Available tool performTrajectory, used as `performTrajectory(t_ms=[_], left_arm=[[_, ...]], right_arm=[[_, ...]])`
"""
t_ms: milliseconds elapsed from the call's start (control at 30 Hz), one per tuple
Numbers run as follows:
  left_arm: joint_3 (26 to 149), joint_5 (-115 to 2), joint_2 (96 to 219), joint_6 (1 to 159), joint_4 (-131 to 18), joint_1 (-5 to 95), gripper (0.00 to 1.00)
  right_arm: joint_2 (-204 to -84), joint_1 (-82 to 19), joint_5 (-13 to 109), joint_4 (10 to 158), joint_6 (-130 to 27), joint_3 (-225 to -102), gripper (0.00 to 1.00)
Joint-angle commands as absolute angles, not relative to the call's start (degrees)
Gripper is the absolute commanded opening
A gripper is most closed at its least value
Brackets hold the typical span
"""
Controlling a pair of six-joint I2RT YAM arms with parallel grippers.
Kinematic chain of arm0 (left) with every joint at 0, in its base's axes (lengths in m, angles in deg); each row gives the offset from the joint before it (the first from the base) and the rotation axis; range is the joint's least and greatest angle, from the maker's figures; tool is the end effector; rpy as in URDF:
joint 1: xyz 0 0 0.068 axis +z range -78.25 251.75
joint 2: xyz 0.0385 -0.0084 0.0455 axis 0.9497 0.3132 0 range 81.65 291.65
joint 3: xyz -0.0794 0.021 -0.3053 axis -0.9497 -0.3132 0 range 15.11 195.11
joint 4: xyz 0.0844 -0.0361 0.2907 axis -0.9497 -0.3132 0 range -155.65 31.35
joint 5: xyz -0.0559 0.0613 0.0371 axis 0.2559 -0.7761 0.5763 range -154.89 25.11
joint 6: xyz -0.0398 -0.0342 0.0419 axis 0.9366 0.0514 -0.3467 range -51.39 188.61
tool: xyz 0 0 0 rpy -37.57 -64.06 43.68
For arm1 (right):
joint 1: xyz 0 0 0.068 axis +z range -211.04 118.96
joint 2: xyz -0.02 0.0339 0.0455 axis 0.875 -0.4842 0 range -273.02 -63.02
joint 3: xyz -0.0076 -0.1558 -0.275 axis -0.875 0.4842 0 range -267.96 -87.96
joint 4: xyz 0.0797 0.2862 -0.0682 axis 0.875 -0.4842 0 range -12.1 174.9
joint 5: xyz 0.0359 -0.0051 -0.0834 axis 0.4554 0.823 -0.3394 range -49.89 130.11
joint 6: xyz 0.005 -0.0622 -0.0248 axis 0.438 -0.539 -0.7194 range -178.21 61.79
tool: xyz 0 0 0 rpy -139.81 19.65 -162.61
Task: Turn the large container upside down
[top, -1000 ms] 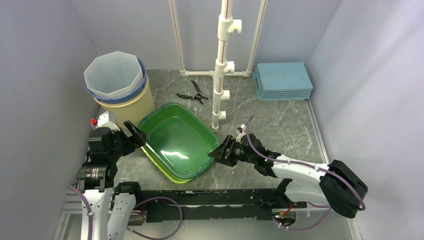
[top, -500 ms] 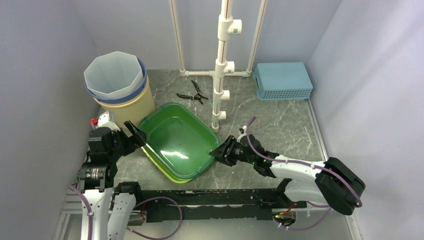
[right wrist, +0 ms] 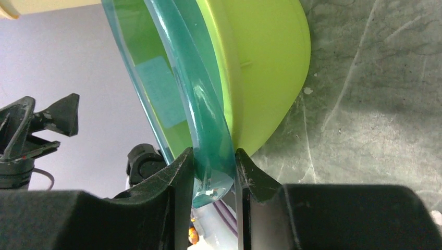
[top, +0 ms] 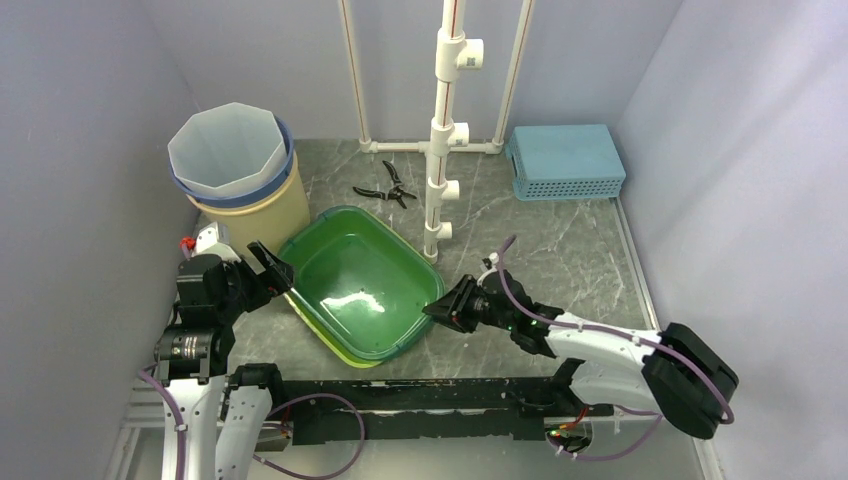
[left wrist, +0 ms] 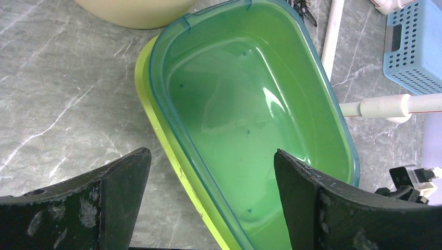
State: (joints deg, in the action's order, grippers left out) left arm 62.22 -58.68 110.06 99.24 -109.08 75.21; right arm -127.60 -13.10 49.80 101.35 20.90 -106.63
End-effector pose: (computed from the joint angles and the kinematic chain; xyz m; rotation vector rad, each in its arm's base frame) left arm 0.1132 0.0011 0.3435 -0.5670 2.0703 -0.3941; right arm 0.1563 0.1868 0.1627 0.5437 2.4028 1.3785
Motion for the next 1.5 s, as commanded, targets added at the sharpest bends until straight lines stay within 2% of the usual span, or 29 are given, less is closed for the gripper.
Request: performTrajectory(t_ms=[0,367,533,600,633,867,1033,1233,1467], left_arm=[[62.8,-57.6,110.7,98.8,-107.9,75.5,0.93],[65.7,-50.6,115.3,97.5,-109.7,75.5,0.95],[64.8,-45.8,116.0,106.1,-111.3,75.5,0.95],[62.5,-43.4,114.7,109.3,-109.3,75.5,0.95],[61.5,-42.9,114.1,110.3,-108.7,75.5,0.95],[60.1,-42.8,115.1,113.4,-112.5,75.5,0.95],[53.7,-37.0,116.0,117.7,-107.5,75.5,0.95],[48.1,-35.5,117.7,119.7,-103.1,75.4,0.88],[46.3,-34.1,117.8,122.3,-99.9,75.4,0.83]], right_arm=[[-121.3,-12.9,46.4,98.4,21.2,-106.1,0.19],[-111.1,-13.2,43.7,91.9,24.8,-103.2,0.12],[-111.5,-13.5,47.3,92.2,25.2,-102.0,0.14],[-111.6,-13.6,49.8,96.2,25.4,-100.3,0.02],[-111.6,-13.6,50.6,97.5,26.0,-99.7,0.0],[-109.1,-14.3,52.9,99.0,29.5,-98.1,0.04],[-108.2,-14.5,53.1,99.1,32.0,-96.9,0.06],[-110.9,-14.7,56.2,105.8,36.9,-93.6,0.06],[-112.6,-14.9,57.5,104.4,35.8,-95.3,0.07]])
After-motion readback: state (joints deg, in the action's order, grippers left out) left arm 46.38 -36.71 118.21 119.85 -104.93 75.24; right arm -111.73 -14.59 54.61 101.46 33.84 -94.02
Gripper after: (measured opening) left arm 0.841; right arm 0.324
